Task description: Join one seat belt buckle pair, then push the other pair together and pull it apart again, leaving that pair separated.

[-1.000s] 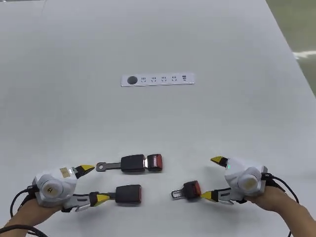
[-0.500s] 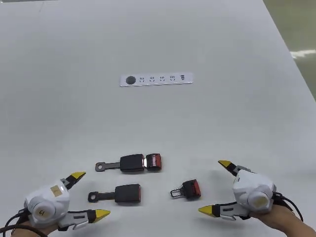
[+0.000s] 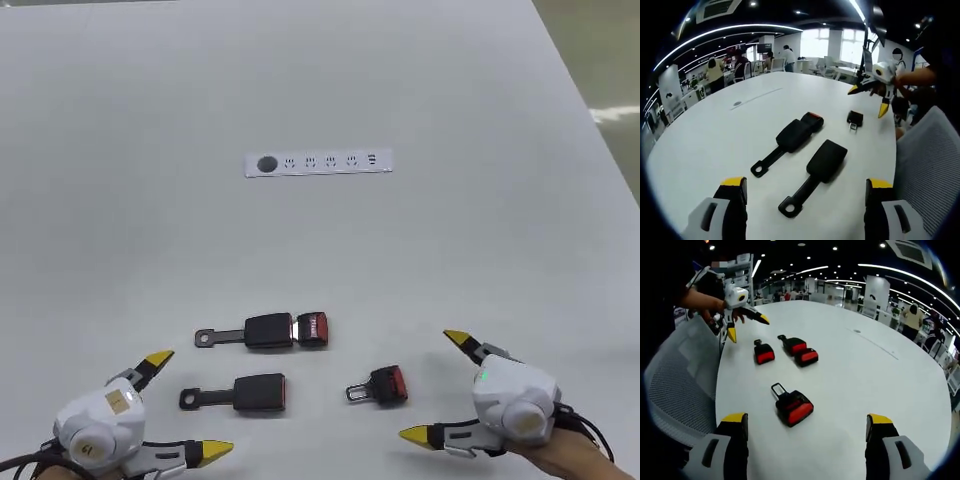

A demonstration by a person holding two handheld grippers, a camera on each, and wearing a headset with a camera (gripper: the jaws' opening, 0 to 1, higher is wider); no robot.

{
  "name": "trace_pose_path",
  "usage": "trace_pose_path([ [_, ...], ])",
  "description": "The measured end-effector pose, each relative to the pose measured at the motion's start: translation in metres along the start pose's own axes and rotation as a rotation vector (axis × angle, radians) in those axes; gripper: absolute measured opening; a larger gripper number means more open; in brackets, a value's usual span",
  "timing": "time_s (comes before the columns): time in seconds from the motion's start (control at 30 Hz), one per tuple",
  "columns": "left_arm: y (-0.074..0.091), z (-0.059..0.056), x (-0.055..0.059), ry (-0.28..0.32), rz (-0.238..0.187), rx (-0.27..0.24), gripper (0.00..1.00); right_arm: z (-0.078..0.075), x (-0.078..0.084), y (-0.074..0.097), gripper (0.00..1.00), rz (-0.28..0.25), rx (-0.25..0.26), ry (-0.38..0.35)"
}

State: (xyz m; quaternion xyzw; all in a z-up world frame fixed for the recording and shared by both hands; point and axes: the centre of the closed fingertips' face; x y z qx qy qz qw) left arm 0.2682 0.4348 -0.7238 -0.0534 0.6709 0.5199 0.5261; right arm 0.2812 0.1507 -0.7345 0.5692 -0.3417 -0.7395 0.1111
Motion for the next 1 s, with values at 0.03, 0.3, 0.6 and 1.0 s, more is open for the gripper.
trace_pose_path([
  [0.03,-0.0001,-0.0002,0.0002,0.000,0.000,0.001,1.00,0.0006,0.0000,-0.0002,1.00,-0.001,-0.001,-0.002],
  [0.3,-0.0020,-0.0005,0.0032,0.004,0.002,0.003,1.00,0.0016,-0.0041,-0.0001,1.00,-0.007,0.002,-0.011],
  [0.6,-0.0038,0.0013,0.0030,0.011,0.001,-0.006,1.00,-0.0017,-0.0012,-0.0014,1.00,-0.009,0.007,-0.014],
  [1.0,-0.0013,-0.0044,-0.0019,0.024,-0.001,-0.003,1.00,-0.0032,-0.0052,-0.0011,1.00,-0.031,0.018,-0.038],
])
Point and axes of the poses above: the centre of the closed fingertips' face, and the gripper's own axes: y roughly backward along the fingers, z roughly to its left, x roughly out of its underside, and after that the axes turned 12 degrees about -x, right-handed
